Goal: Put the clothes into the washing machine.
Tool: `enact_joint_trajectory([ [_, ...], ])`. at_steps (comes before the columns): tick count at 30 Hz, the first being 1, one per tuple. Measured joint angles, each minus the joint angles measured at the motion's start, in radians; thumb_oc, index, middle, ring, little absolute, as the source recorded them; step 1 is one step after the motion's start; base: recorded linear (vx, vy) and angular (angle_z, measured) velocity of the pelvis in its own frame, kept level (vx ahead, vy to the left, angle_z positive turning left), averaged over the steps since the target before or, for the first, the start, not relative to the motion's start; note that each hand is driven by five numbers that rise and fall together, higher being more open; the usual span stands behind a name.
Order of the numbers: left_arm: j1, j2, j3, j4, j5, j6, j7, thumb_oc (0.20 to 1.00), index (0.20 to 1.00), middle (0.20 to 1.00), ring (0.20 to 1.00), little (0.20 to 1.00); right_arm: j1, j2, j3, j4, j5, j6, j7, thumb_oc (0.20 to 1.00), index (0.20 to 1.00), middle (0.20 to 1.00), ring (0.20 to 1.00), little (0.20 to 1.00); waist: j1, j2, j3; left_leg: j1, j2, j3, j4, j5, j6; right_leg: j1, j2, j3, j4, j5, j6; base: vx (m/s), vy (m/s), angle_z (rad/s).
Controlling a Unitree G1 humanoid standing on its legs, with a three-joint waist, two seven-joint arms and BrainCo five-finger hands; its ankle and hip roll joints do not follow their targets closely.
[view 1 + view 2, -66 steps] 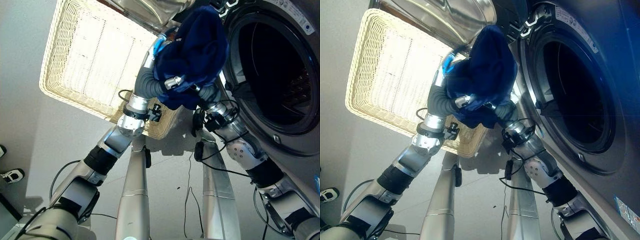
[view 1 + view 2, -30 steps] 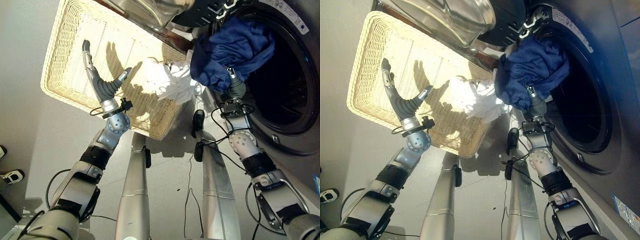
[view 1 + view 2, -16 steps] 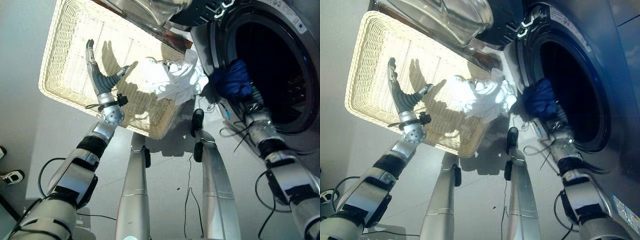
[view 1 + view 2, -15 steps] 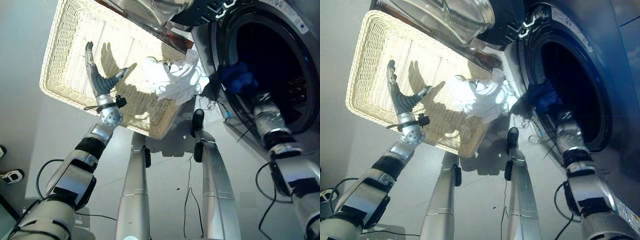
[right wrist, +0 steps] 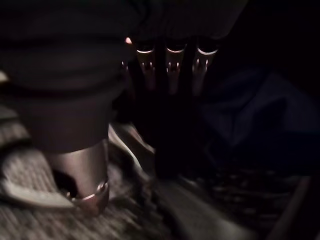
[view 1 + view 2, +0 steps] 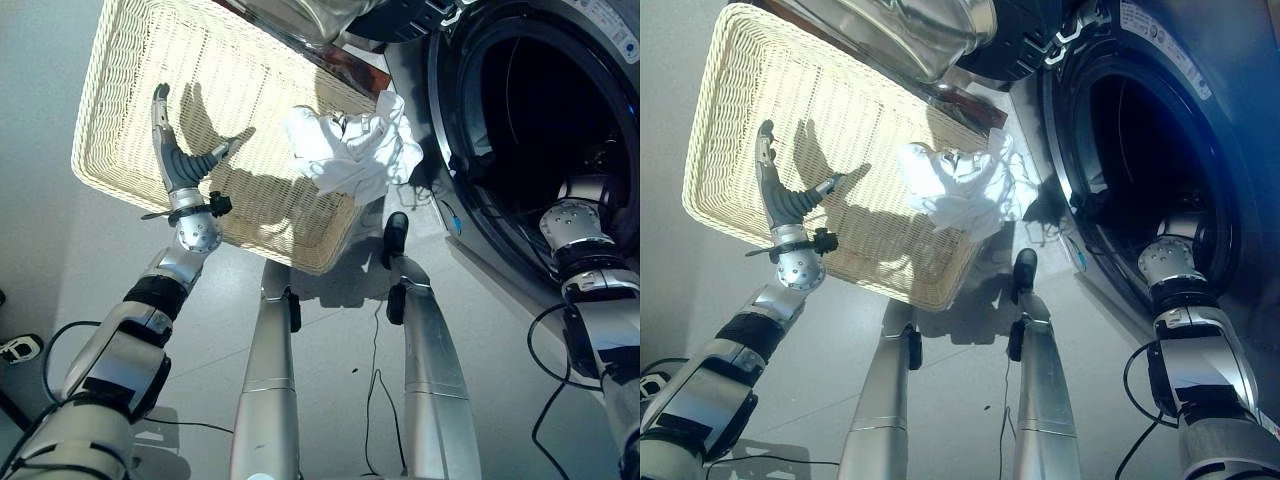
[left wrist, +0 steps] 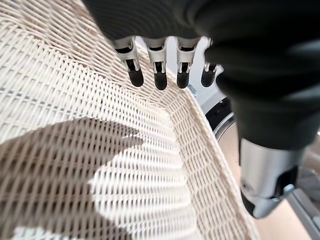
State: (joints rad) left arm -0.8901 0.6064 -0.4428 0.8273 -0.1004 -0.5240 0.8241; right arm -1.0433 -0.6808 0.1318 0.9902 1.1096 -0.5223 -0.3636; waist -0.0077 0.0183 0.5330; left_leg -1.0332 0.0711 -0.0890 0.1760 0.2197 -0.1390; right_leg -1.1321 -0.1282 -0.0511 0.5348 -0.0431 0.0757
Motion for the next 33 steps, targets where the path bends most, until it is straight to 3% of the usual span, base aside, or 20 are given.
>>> enact_joint_trajectory([
  [4,-0.021,-0.006,-0.011,-0.002,0.0,0.016,-0.001,1.0,1.0,1.0,1.0,1.0,-0.052,-0.034,0.165,0.01,-0.383,0.199,-0.134,1.0,1.0,1.0,1.0,1.0,0.003,0.0,0.0,0.0,-0.001,-0.002,-0.011,0.004,-0.002,-0.009,-0.002,-0.002,0.01,-0.003,-0.001,0.0,0.0,0.0],
  [11,-0.054,-0.02,-0.017,-0.002,0.001,0.03,0.004,1.0,1.0,1.0,1.0,1.0,-0.057,-0.032,0.261,-0.136,-0.691,0.349,-0.301,1.0,1.0,1.0,1.0,1.0,0.02,0.001,-0.001,-0.012,0.0,-0.015,-0.028,0.012,-0.008,-0.032,-0.004,-0.015,0.03,-0.022,-0.009,0.0,0.007,0.04],
  [21,-0.052,-0.026,-0.006,-0.002,0.009,0.03,0.05,1.0,1.0,1.0,1.0,1.0,0.077,0.044,0.269,-0.317,-0.922,0.347,-0.435,1.0,1.0,1.0,1.0,1.0,-0.005,0.001,-0.001,-0.014,-0.009,-0.008,-0.043,0.012,-0.009,-0.049,-0.016,-0.011,0.045,-0.042,-0.007,0.0,0.025,0.02],
  [33,-0.031,-0.067,0.028,-0.003,0.061,0.03,0.085,1.0,1.0,1.0,1.0,1.0,0.21,0.087,0.269,-0.42,-1.111,0.303,-0.483,1.0,1.0,1.0,1.0,1.0,-0.03,0.001,-0.001,-0.017,-0.007,0.005,-0.044,0.008,-0.013,-0.066,-0.012,0.002,0.059,-0.051,-0.008,0.0,0.009,0.0],
])
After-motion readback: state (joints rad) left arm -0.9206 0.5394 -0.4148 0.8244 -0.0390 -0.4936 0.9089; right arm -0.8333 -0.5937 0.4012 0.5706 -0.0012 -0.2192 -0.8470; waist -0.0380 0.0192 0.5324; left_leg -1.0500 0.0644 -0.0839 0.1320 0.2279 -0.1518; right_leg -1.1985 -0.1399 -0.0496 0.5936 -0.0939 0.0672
